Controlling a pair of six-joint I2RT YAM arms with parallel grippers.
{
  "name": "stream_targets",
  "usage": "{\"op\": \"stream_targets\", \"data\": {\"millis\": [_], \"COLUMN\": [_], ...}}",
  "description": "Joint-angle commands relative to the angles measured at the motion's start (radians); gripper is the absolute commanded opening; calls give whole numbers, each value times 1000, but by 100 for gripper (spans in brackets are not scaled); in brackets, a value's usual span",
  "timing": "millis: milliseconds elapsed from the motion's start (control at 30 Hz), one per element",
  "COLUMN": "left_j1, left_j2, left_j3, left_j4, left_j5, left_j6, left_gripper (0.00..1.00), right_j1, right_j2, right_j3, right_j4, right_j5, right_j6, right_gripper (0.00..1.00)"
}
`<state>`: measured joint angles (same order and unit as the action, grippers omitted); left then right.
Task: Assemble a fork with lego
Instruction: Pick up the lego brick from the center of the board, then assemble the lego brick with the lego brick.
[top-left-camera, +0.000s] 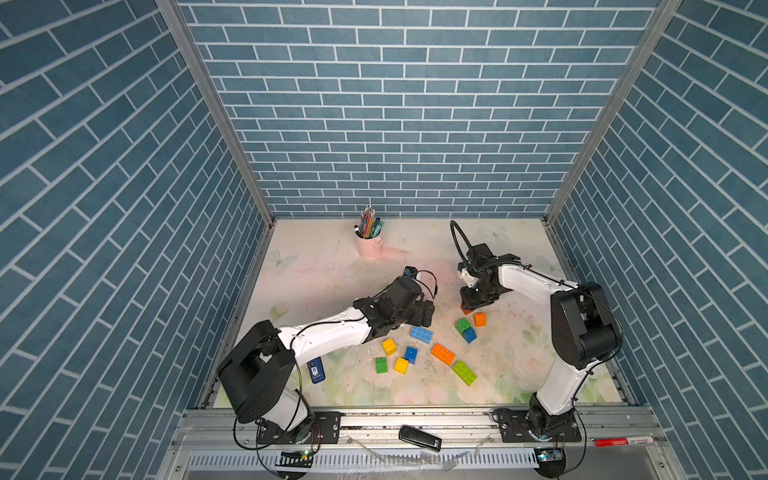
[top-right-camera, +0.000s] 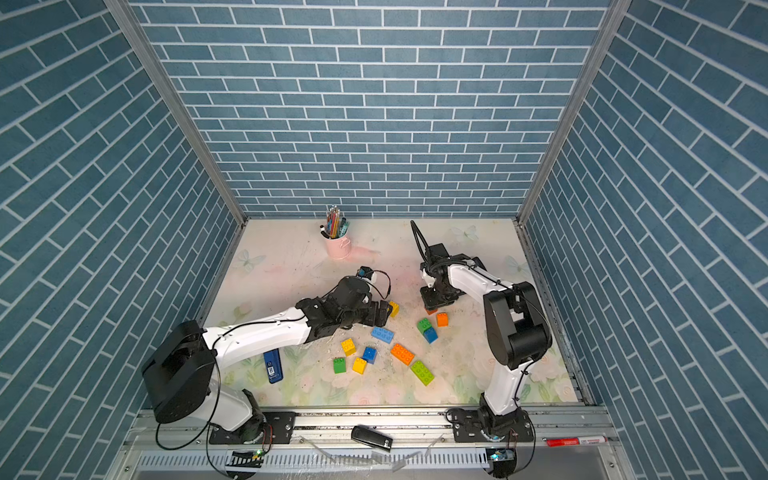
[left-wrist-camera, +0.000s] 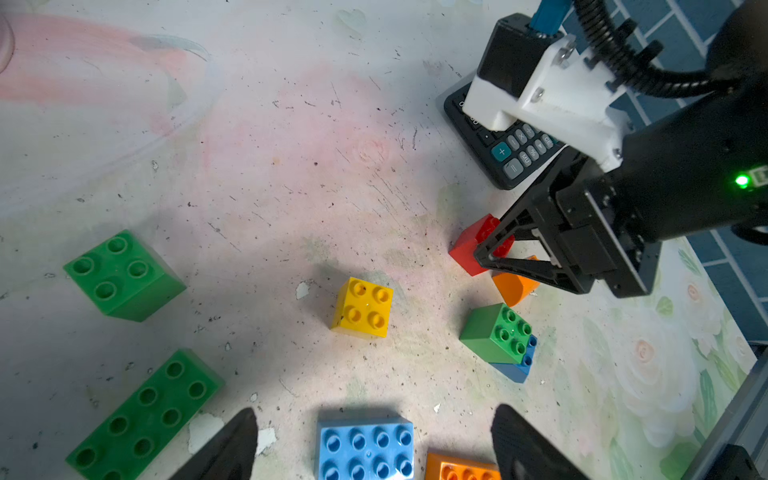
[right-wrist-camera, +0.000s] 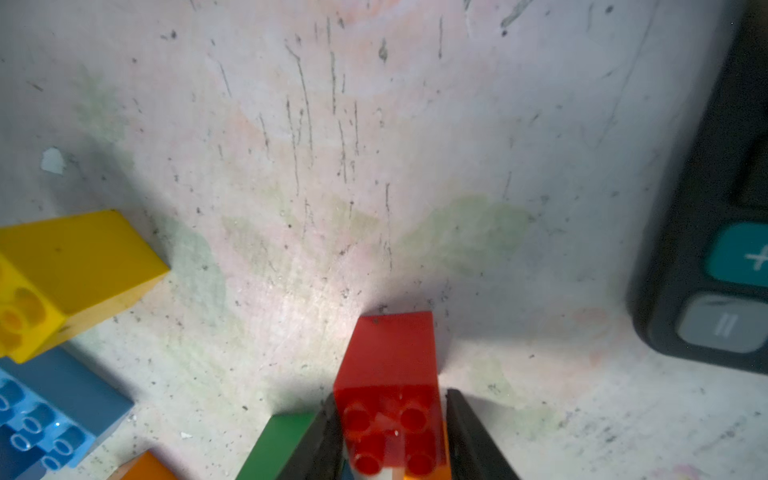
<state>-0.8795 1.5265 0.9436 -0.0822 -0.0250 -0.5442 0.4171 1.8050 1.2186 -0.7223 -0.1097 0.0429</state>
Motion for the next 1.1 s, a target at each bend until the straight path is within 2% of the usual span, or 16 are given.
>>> {"op": "stream_targets", "data": {"millis": [0, 267, 467, 733, 1067], "left_j1": [-7, -7, -12, -38, -63], "left_j2": [8, -5, -33, -77, -25], "left_j3": [-9, -10, 5, -79, -102], "left_j4": [13, 2, -29, 11, 89], "left_j5": [-9, -33, -20, 19, 41], "left_j6": [-2, -7, -2, -58, -85], "left_gripper": [89, 89, 89, 90, 91], "right_j1": [11, 15, 37, 109, 169], "right_j2": [17, -4, -124, -258, -226], "right_j3": [32, 33, 6, -53, -35], "right_j4": [-19, -21, -103, -246, -284], "right_j5": [16, 60, 65, 67, 62], "right_j6": [-41, -31, 9, 68, 75], "right_gripper": [38, 29, 26, 22, 21]}}
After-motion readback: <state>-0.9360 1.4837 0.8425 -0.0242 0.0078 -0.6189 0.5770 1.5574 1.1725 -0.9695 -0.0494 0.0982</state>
